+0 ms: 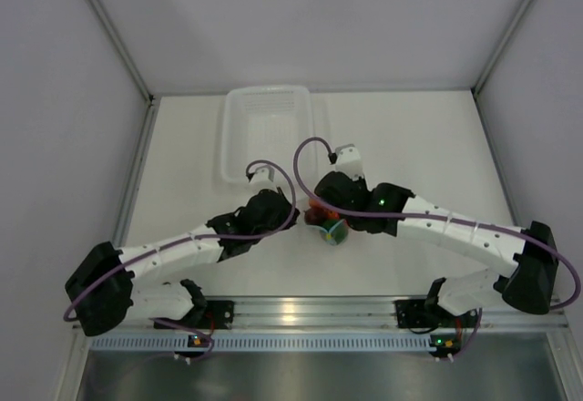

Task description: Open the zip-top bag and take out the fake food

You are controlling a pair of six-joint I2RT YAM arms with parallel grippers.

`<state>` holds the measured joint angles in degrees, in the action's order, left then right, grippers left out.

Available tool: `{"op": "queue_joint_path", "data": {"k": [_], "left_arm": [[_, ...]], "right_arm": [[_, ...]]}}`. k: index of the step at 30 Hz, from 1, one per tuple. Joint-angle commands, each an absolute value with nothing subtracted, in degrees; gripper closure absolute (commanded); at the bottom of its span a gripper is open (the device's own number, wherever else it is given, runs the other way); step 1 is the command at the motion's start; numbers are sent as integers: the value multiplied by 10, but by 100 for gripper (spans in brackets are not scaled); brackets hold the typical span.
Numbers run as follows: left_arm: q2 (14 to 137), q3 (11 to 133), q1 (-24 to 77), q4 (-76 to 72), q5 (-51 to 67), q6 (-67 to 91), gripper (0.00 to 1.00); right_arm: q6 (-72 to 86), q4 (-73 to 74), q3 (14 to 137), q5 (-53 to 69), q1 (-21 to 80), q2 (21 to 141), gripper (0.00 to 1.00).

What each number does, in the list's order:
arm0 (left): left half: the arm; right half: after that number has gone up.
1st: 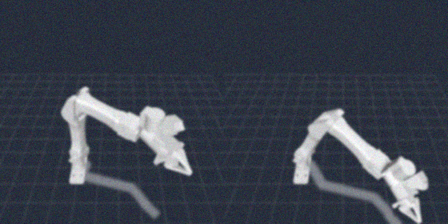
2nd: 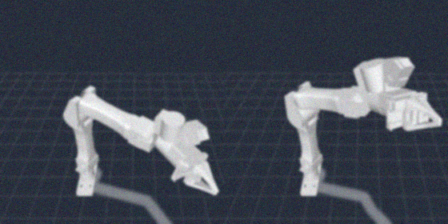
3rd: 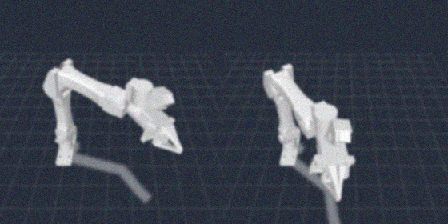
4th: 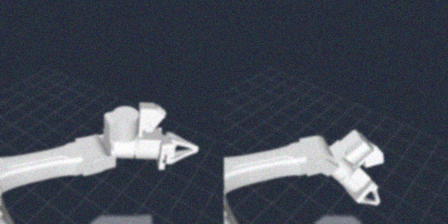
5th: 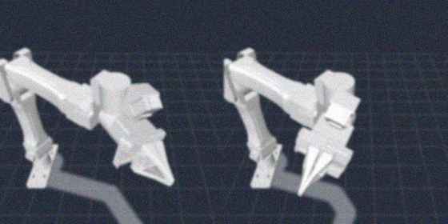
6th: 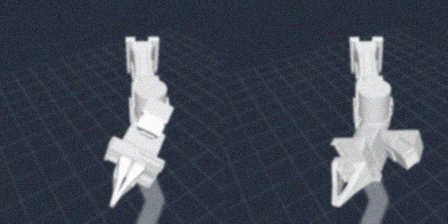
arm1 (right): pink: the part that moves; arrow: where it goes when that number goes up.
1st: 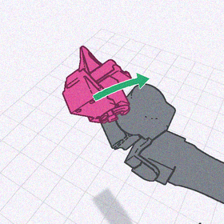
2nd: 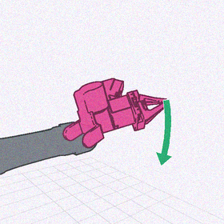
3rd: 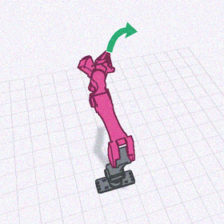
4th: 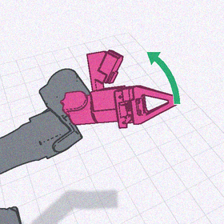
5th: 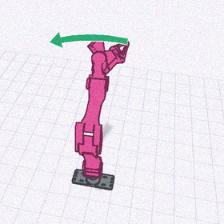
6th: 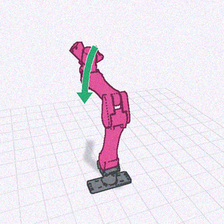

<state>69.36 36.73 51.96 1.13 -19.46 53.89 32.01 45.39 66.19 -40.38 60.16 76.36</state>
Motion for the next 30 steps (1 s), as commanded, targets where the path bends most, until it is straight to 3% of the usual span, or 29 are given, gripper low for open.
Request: {"op": "queue_joint_path", "data": {"k": [1, 3, 4, 7, 14, 20, 30], "left_arm": [[663, 372, 516, 37, -171, 518, 83], [632, 371, 518, 38, -156, 511, 75], [621, 370, 518, 38, -152, 509, 66], [578, 367, 518, 47, -139, 502, 58], [550, 405, 526, 48, -75, 496, 60], [652, 478, 558, 48, -87, 460, 59], [747, 530, 624, 102, -209, 487, 54]], "right_arm": [[327, 449, 670, -409, 617, 751, 100], [337, 462, 688, -425, 627, 768, 100], [343, 464, 690, -425, 628, 773, 100], [346, 459, 692, -425, 628, 780, 100], [362, 440, 685, -423, 628, 777, 100], [366, 410, 664, -401, 628, 752, 100], [383, 383, 628, -401, 617, 724, 100]]}}
